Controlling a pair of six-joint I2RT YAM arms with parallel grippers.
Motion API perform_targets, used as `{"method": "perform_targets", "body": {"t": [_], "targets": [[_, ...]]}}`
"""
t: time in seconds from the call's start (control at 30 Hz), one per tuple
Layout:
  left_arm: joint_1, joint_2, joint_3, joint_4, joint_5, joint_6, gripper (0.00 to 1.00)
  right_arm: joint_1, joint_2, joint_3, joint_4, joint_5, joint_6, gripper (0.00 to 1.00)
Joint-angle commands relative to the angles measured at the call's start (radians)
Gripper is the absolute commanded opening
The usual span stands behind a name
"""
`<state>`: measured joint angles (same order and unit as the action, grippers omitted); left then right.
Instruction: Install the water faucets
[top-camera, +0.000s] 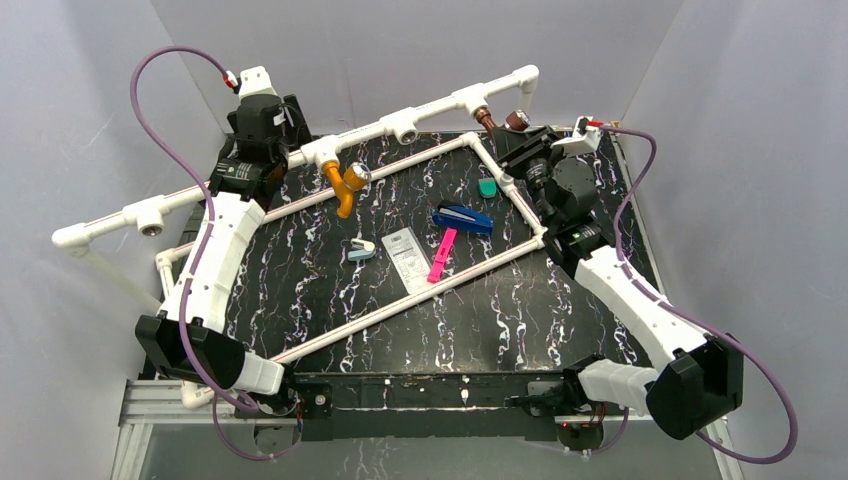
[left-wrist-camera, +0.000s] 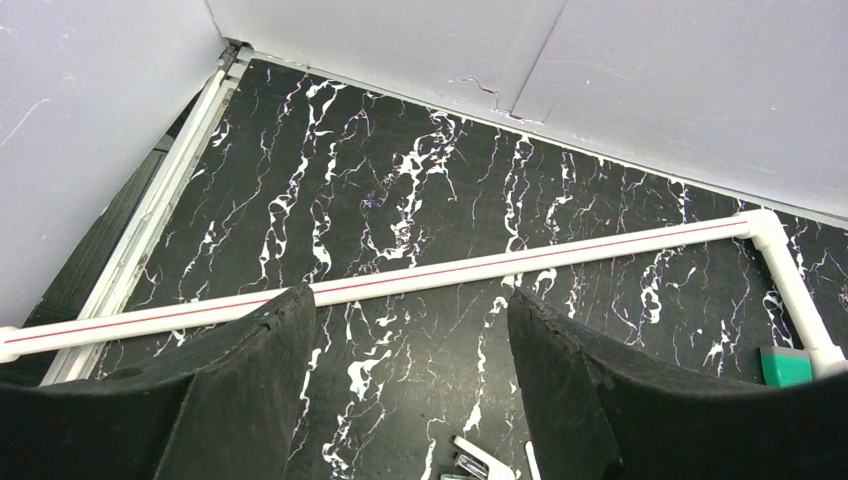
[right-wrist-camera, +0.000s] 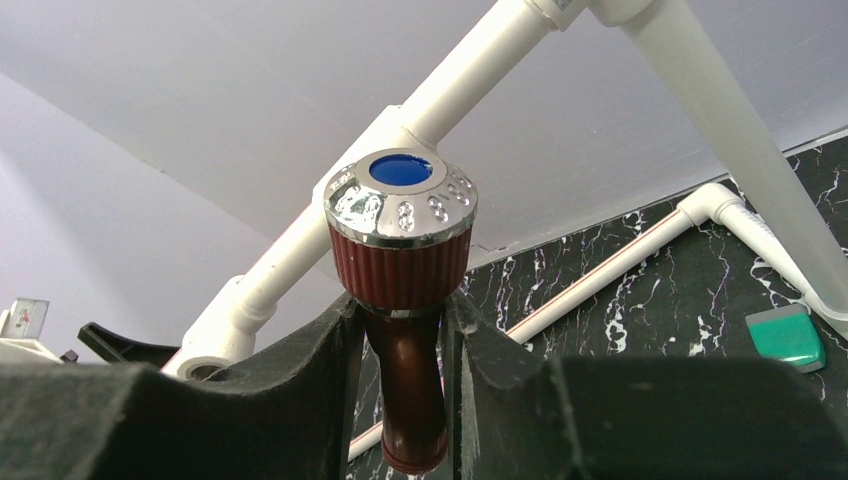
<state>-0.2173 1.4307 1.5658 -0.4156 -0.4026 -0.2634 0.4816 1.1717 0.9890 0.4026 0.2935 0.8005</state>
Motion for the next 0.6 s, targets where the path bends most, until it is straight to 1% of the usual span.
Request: {"method": "perform_targets", "body": {"t": [0.0,0.07,0.1,0.13,0.33,0.57], "targets": [[-0.032,-0.012,-0.054,-0.23,0.054,0.011,0.68,-0.01,0.016,0.052,0.071,0.029,0.008,0.29],[-0.032,-0.012,-0.057,-0.228,0.056,0.012,0.68,-0.012,0.018,0.049,0.076,0.025,0.027,0.12],[-0.032,-0.013,-0.057,-0.227,0.056,0.011,0.68,-0.012,0.019,0.048,0.081,0.021,0.034,0.06],[-0.032,-0.013,-0.058,-0.227,0.056,0.012,0.68,-0.014,0.019,0.044,0.086,0.018,0.042,0.01],[-0.032,-0.012,-0.059,-0.228,0.059,0.012,0.68,-0.014,0.012,0.028,0.071,0.018,0.15,0.01],[-0.032,-0.015,-0.059,-0.229,0.061,0.012,0.68,-0.02,0.003,-0.014,0.049,0.021,0.403,0.01]]}}
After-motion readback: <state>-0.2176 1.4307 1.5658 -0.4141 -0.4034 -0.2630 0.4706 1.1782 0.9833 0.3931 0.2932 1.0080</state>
